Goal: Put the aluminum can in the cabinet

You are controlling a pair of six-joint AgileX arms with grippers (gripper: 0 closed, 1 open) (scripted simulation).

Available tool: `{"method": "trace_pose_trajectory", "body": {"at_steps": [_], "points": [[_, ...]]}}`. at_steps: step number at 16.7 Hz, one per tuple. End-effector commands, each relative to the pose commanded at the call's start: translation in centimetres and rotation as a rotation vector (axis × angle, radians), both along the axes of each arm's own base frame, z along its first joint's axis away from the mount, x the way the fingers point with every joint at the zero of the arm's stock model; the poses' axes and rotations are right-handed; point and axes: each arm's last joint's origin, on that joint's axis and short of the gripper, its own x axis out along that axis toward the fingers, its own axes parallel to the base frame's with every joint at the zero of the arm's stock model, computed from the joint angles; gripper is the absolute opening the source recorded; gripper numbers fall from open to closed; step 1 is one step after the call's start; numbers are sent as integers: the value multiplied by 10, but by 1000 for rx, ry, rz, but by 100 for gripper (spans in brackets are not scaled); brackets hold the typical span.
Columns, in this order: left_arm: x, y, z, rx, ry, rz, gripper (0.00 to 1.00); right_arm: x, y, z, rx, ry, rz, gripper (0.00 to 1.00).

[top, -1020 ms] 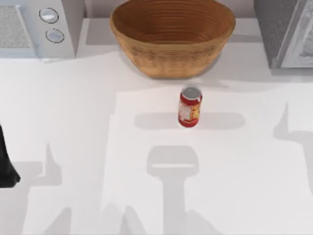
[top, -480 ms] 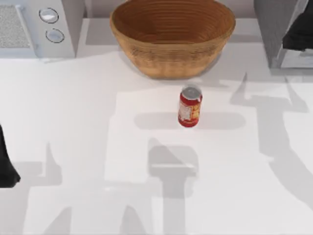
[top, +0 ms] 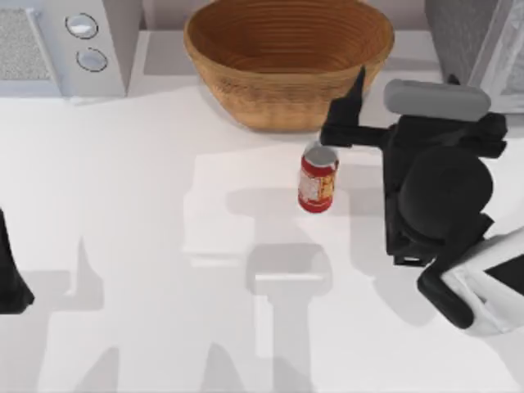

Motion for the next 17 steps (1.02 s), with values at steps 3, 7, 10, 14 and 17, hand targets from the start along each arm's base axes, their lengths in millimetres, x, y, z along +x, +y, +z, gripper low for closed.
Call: {"method": "trace_pose_trajectory", "body": {"at_steps": [3, 7, 10, 14, 17], "points": [[0, 0, 0, 0, 0, 0, 100, -6, 30, -46, -20, 37, 20, 100], [0, 0, 0, 0, 0, 0, 100, -23, 55, -98, -48, 72, 46, 100], [0, 0, 0, 0, 0, 0, 100, -34, 64, -125, -65, 88, 59, 100], [0, 0, 0, 0, 0, 0, 100, -41, 68, -138, -74, 95, 66, 100], [0, 0, 0, 0, 0, 0, 100, -41, 68, -138, -74, 95, 66, 100]]}}
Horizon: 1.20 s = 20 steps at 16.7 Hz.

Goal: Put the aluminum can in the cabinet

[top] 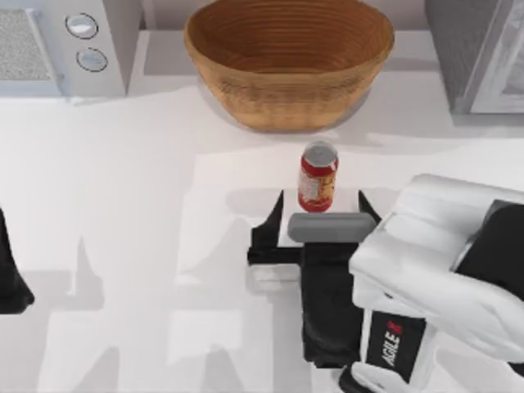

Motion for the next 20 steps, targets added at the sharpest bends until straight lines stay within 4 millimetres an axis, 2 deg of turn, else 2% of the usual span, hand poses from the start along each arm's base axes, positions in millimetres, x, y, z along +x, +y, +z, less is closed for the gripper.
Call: {"method": "trace_pose_trajectory", "body": {"at_steps": [4, 11, 15, 20], "points": [[0, 0, 0, 0, 0, 0, 100, 5, -1, 0, -1, 1, -1, 100], [0, 0, 0, 0, 0, 0, 100, 58, 0, 0, 0, 0, 0, 100], [0, 0, 0, 0, 0, 0, 100, 60, -1, 0, 0, 0, 0, 100], [0, 0, 0, 0, 0, 0, 100, 60, -1, 0, 0, 0, 0, 62]]}}
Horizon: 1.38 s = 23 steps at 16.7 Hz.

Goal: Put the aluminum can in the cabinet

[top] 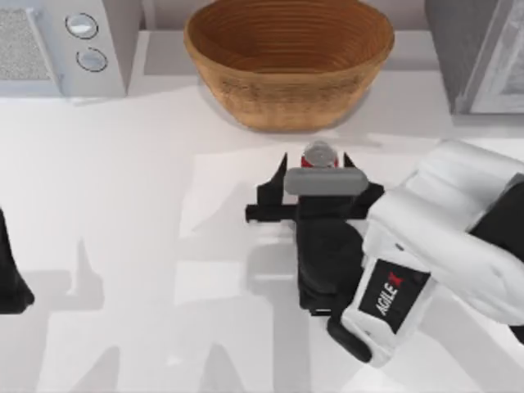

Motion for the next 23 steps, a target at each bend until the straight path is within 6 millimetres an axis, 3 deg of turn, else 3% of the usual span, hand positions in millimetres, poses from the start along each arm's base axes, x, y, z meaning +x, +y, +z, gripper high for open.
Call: {"method": "trace_pose_trajectory", "body": {"at_steps": [8, 18, 20, 23], "points": [[0, 0, 0, 0, 0, 0, 100, 0, 0, 0, 0, 0, 0, 2], [0, 0, 0, 0, 0, 0, 100, -1, 1, 1, 1, 0, 2, 0], [0, 0, 0, 0, 0, 0, 100, 1, 1, 11, -4, 3, 2, 0], [0, 0, 0, 0, 0, 0, 100, 5, 6, 46, -1, -1, 5, 0]]}}
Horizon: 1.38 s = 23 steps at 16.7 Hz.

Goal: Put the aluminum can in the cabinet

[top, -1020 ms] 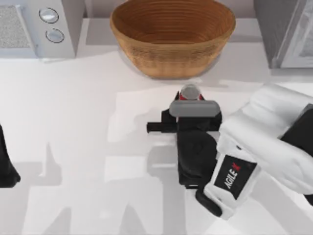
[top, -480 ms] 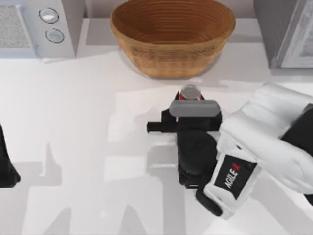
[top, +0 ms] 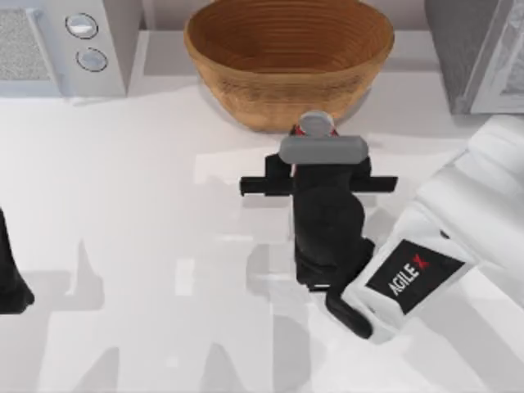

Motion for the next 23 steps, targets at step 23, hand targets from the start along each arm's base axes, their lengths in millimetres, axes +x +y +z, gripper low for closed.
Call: {"method": "trace_pose_trajectory", "body": {"at_steps": [23], "points": [[0, 0, 0, 0, 0, 0, 100, -24, -113, 163, -20, 4, -18, 0]]}}
